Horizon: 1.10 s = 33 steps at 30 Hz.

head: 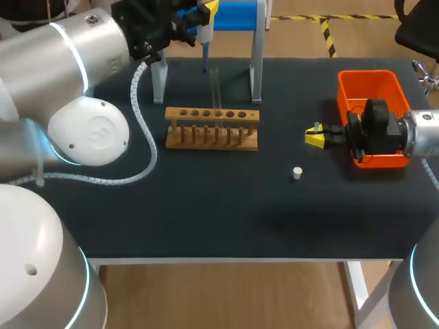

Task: Invert the test tube, pick up the pipette, mount the tip to pipette, aspirate from beaker and dispense into the tube, eject the tip, return the pipette, and cap with the stopper.

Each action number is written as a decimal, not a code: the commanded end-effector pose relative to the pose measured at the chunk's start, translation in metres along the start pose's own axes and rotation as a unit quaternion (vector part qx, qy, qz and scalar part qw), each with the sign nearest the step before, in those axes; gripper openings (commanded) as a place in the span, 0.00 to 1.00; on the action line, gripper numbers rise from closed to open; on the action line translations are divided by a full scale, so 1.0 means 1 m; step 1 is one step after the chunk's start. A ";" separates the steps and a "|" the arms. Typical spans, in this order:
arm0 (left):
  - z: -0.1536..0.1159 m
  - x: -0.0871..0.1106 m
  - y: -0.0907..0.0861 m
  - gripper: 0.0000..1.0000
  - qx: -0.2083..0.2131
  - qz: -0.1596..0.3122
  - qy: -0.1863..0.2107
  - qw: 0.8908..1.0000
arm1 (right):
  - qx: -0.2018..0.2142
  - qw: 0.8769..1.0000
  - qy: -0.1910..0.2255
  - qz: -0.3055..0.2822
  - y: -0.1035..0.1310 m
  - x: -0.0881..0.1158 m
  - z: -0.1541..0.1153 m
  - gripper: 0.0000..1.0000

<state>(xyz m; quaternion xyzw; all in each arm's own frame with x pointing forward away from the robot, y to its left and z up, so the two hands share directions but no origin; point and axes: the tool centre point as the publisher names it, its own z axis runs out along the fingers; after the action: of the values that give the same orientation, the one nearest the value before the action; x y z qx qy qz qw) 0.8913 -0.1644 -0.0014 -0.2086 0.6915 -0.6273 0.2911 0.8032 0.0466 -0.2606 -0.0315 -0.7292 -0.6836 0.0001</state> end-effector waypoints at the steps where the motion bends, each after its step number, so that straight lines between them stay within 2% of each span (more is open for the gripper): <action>1: -0.002 -0.004 0.003 0.00 0.009 0.000 0.420 0.907 | 0.000 1.000 0.001 0.000 0.000 0.000 -0.001 0.00; 12: -0.002 -0.004 0.003 0.00 0.009 0.000 0.420 0.907 | 0.000 1.000 0.001 0.000 0.000 0.000 -0.001 0.00; 16: 0.000 0.000 -0.002 0.00 0.006 -0.004 0.456 0.890 | 0.000 1.000 0.001 0.000 0.000 0.000 -0.001 0.00; 27: 0.005 0.019 -0.010 0.00 -0.006 -0.037 0.557 0.830 | 0.000 1.000 0.001 0.000 0.000 0.000 -0.001 0.00; 32: 0.004 0.028 -0.013 0.00 0.008 -0.044 0.590 0.806 | 0.000 1.000 0.001 0.000 0.000 0.000 -0.001 0.00; 33: 0.004 0.031 -0.013 0.00 0.007 -0.046 0.601 0.798 | 0.000 1.000 0.001 0.000 0.000 0.000 -0.001 0.00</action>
<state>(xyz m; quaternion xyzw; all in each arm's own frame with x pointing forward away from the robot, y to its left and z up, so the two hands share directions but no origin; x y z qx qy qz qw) 0.8726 -0.1950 0.0076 -0.1770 0.7211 -0.6426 0.1891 0.8032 0.0466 -0.2606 -0.0315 -0.7292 -0.6836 0.0001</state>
